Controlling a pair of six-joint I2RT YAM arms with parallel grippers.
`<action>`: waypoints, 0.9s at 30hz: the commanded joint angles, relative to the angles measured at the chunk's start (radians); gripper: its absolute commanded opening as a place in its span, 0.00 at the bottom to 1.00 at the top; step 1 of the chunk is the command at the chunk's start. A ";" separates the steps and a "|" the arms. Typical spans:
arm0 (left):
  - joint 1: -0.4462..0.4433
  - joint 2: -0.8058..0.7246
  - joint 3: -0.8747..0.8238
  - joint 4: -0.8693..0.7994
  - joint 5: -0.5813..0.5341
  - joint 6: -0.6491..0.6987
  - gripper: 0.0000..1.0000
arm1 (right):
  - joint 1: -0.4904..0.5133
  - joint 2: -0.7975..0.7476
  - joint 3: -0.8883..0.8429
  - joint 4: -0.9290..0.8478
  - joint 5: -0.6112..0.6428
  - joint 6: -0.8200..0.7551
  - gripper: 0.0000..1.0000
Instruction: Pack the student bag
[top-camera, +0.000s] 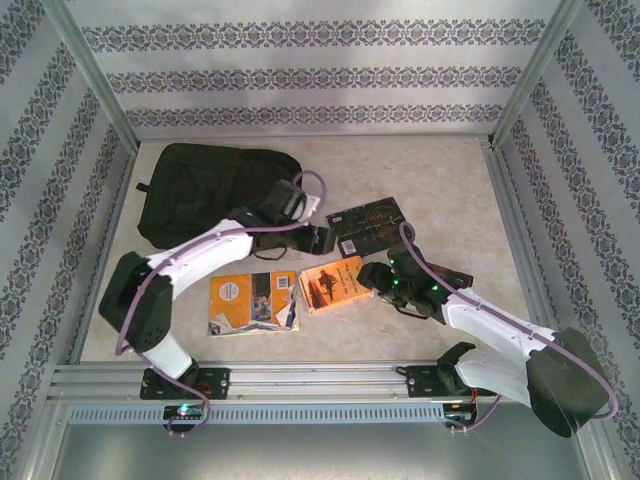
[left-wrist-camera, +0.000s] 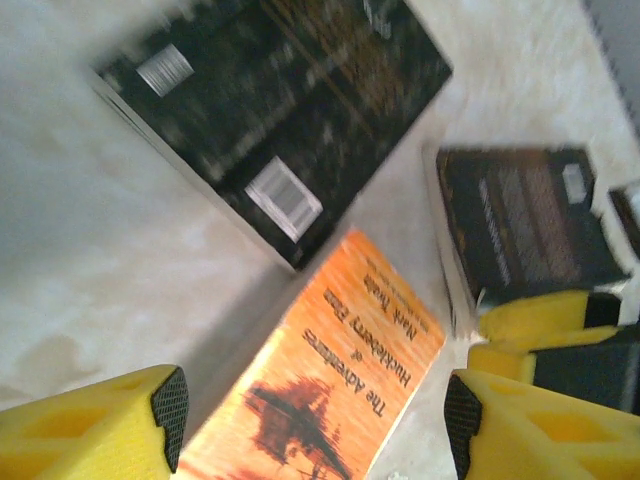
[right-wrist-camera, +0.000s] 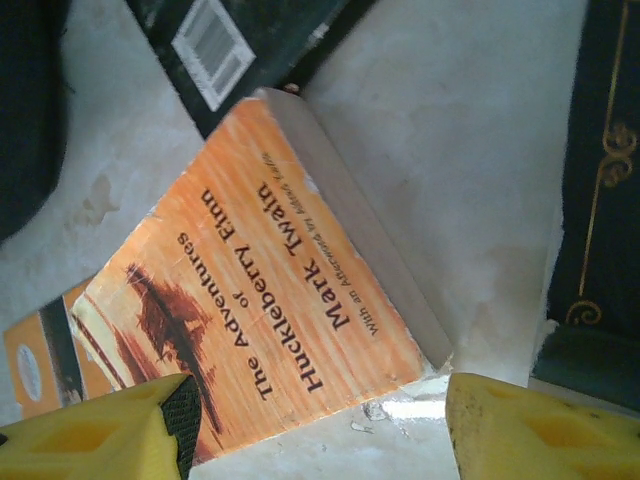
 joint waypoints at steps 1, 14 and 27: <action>-0.025 0.037 -0.028 0.046 -0.014 -0.002 0.70 | 0.003 0.007 -0.042 0.126 -0.023 0.129 0.66; -0.027 0.160 -0.103 0.166 0.015 -0.035 0.67 | -0.004 0.211 -0.045 0.345 -0.100 0.189 0.64; -0.025 0.198 -0.160 0.303 0.155 -0.152 0.64 | -0.150 0.387 0.112 0.374 -0.195 0.048 0.63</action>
